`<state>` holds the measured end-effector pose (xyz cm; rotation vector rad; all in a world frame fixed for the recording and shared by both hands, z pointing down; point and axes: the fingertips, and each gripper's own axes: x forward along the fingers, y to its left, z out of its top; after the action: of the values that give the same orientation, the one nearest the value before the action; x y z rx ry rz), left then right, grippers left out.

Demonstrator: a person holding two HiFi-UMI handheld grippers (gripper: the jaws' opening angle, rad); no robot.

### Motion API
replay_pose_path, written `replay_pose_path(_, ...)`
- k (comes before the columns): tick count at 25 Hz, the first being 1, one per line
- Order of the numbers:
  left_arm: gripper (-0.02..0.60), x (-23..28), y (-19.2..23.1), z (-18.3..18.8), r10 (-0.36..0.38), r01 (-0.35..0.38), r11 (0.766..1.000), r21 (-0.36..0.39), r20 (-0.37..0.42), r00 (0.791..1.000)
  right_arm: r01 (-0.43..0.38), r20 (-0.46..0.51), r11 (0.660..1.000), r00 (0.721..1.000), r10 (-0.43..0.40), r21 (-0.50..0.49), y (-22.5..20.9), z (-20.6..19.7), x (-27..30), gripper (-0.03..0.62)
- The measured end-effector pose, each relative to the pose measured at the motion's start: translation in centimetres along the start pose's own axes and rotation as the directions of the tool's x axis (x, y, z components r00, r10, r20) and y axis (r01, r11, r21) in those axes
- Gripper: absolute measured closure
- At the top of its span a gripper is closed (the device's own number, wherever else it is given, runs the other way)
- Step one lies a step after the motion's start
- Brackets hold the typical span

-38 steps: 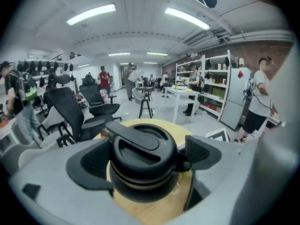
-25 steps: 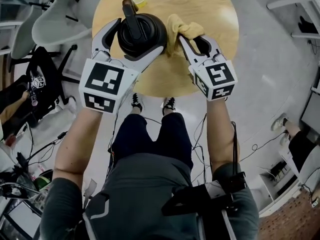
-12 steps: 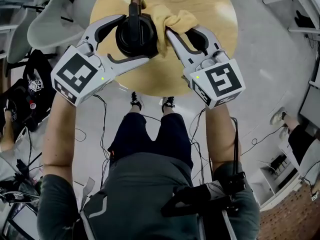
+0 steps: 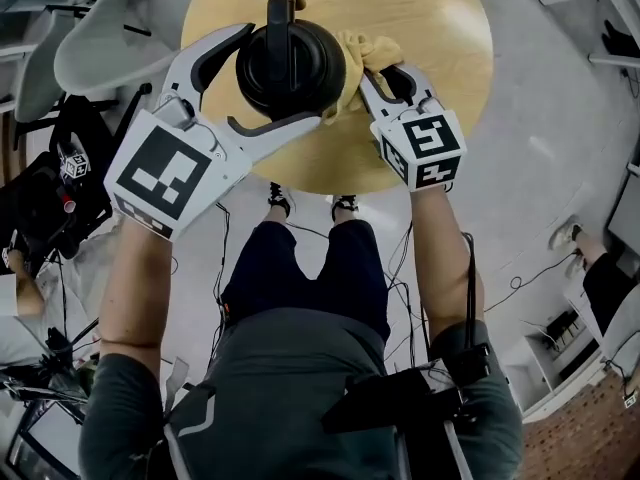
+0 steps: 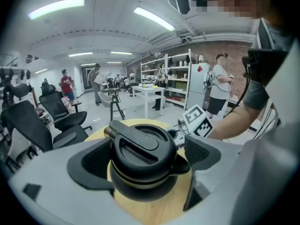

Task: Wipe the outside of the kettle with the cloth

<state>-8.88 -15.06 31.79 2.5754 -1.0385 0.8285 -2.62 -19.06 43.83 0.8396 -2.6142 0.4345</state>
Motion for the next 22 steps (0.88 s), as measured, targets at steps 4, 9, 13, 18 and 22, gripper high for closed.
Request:
replay_pose_path(4,0.098,0.3,0.3,0.5,0.097,-0.097,0.994,-0.055,-0.009,0.995,0.011,-0.064,1.000,0.998,-0.011,0.001,-0.6,-3.3,1.3,0.500)
replay_pose_path(9,0.098,1.4,0.6,-0.5,0.144,-0.144,0.990,0.003,-0.065,0.987,-0.005,-0.084,1.000,0.996,0.006,0.014,-0.5,-4.2,1.4,0.499)
replay_pose_path(13,0.098,1.0,0.8,-0.8,0.093,-0.092,0.995,0.025,-0.022,0.995,-0.008,-0.065,1.000,0.998,0.008,0.008,-0.4,-2.7,0.4,0.499)
replay_pose_path(18,0.098,0.8,0.4,-0.5,0.012,-0.010,0.997,0.081,-0.025,1.000,-0.010,0.067,0.999,0.998,0.008,0.037,-0.2,2.9,-2.7,0.499)
replay_pose_path(22,0.098,0.7,-0.4,-0.4,-0.072,0.078,0.987,0.140,-0.047,0.996,-0.045,0.183,0.999,0.982,0.042,0.013,1.0,8.1,-5.3,0.499)
